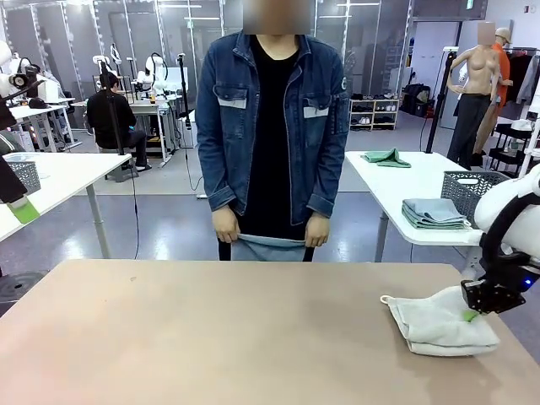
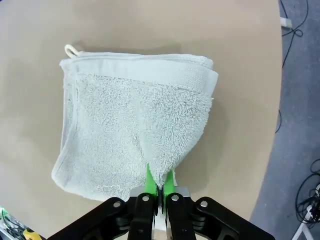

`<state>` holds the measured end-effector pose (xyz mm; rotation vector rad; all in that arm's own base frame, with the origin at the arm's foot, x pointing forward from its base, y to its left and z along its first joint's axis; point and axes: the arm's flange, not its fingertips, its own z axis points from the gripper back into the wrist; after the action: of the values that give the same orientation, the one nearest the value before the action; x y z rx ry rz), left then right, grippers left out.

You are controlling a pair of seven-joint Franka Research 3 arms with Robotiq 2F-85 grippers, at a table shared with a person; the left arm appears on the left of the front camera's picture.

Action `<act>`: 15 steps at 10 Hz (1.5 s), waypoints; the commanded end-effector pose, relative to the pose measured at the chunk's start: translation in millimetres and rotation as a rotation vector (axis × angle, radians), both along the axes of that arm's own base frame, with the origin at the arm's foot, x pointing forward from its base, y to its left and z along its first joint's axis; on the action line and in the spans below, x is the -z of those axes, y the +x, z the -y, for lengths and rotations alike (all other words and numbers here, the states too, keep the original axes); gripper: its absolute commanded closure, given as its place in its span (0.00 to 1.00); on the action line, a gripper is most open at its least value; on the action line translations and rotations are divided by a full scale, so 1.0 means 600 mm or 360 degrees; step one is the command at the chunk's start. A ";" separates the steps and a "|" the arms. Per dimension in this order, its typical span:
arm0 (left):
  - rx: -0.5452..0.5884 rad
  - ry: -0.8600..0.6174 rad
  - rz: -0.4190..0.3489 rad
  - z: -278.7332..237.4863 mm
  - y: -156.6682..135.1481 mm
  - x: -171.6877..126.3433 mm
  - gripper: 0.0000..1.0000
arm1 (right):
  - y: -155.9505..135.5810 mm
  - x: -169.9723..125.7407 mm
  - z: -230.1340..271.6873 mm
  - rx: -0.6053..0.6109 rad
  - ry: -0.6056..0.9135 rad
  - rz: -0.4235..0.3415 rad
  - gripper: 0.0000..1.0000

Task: Fold the towels and place them in the basket.
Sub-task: Place the folded Towel with hook on the right side of the table.

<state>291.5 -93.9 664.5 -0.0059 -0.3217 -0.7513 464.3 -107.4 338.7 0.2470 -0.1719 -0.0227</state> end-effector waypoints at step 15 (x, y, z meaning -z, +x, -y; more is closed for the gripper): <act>0.0017 0.0008 0.0006 0.000 0.000 0.001 0.00 | -0.002 -0.026 -0.009 -0.0065 -0.0101 0.0015 0.12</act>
<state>291.5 -93.9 664.5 -0.0059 -0.3217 -0.7513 462.4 -99.8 356.4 0.1776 -0.1749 0.0170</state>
